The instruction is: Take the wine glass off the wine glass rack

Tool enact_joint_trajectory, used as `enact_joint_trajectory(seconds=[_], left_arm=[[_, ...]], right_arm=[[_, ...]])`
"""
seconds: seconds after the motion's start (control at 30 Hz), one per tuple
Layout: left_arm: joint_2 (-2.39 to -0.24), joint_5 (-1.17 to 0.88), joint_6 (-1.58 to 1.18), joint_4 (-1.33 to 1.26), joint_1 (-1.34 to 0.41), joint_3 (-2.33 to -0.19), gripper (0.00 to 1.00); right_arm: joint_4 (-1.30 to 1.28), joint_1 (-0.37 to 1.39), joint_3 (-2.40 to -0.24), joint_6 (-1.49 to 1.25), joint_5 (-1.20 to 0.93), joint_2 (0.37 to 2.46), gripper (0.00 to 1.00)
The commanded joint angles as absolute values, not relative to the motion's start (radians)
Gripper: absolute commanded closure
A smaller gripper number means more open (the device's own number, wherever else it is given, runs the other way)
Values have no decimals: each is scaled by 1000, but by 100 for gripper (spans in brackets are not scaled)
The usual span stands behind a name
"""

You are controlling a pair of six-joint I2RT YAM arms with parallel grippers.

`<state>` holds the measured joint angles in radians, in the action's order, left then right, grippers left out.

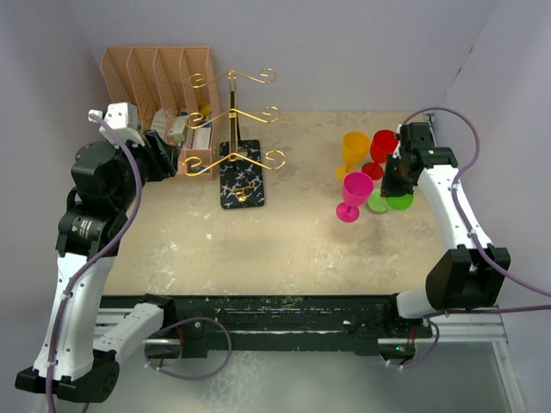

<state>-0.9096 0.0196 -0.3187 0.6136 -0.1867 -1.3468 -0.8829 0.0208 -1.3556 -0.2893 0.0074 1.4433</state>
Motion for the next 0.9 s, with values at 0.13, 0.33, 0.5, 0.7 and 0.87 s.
enact_joint_trajectory(seconds=[0.13, 0.33, 0.5, 0.7, 0.87], left_arm=[[-904, 9, -317, 581, -193, -1403, 44], [-904, 5, -322, 580, -193, -1397, 44], [-902, 5, -323, 580, -193, -1396, 44], [-896, 5, -329, 578, -193, -1389, 44], [-838, -2, -335, 507, -193, -1317, 43]], right_arm=[[-894, 37, -1407, -270, 52, 1477, 100], [-886, 37, -1447, -282, 101, 1464, 72], [-882, 37, -1496, -291, 119, 1454, 61], [-843, 37, -1539, -303, 132, 1396, 60], [-827, 37, -1589, -304, 129, 1349, 59]])
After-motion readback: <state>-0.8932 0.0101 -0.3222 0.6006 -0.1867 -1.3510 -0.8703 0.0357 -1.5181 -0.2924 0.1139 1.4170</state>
